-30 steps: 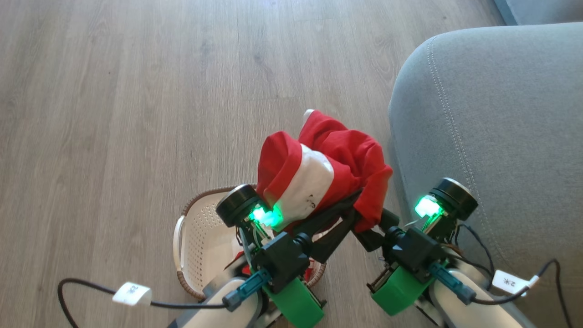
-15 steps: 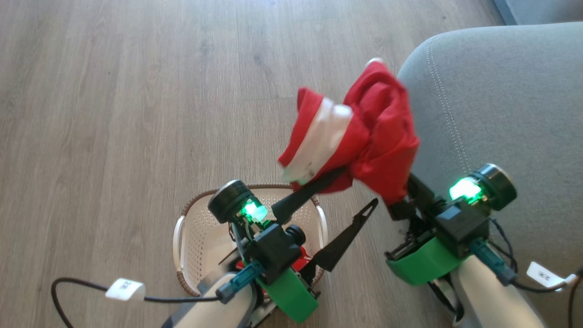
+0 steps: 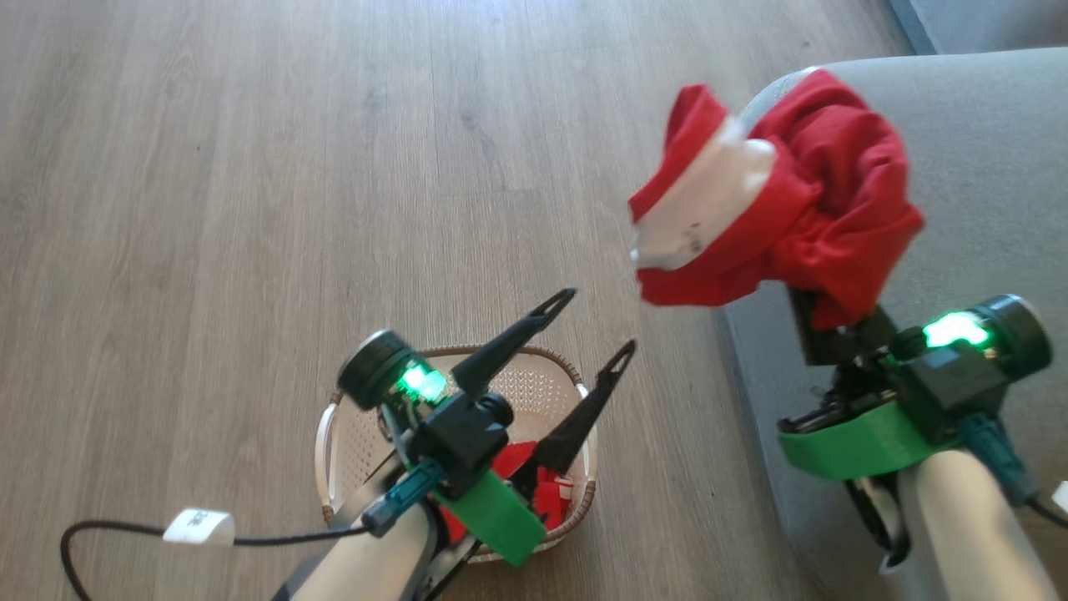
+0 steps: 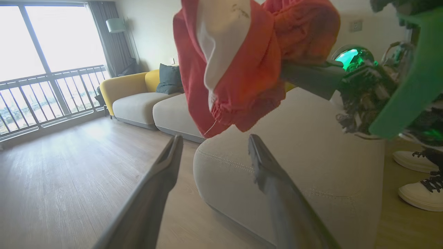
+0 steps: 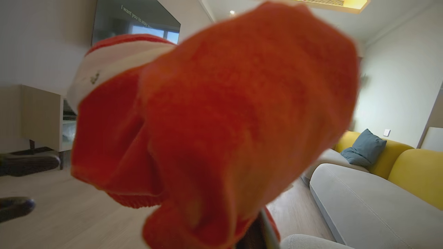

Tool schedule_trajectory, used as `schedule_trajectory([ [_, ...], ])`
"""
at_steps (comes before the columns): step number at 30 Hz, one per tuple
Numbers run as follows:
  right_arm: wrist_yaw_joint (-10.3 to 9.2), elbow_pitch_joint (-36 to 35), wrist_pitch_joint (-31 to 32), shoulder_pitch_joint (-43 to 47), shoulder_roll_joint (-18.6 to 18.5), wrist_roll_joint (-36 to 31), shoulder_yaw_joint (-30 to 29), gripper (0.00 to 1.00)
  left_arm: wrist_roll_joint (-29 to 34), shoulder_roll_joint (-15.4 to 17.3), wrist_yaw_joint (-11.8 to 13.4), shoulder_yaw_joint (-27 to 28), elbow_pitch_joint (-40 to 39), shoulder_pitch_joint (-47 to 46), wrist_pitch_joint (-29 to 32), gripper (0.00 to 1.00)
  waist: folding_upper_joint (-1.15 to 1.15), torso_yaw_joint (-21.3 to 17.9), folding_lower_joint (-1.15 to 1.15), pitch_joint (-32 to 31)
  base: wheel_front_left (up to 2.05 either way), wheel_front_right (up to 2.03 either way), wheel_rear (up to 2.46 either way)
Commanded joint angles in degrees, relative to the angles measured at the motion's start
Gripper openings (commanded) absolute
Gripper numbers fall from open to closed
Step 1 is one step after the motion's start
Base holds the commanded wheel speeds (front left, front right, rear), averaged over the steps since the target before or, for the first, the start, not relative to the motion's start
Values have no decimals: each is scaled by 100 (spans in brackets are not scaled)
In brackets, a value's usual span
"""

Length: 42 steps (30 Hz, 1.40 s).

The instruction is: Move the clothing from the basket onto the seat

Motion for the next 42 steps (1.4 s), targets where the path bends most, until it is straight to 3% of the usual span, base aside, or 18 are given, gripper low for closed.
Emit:
schedule_trajectory([
  [1,-2,-242,-36,-149,-4,-32,-2,0,62,-19,-3,261,-116,-91,-23,100,0,-13,0,-4,0,0,0],
  [22,-2,-226,-36,113,94,-186,-1191,0,187,209,-3,210,635,391,-23,100,0,-163,0,30,0,0,0],
  [42,-2,-188,-36,171,164,-212,-1329,0,172,147,-3,251,759,521,-23,100,0,-262,0,3,0,0,0],
])
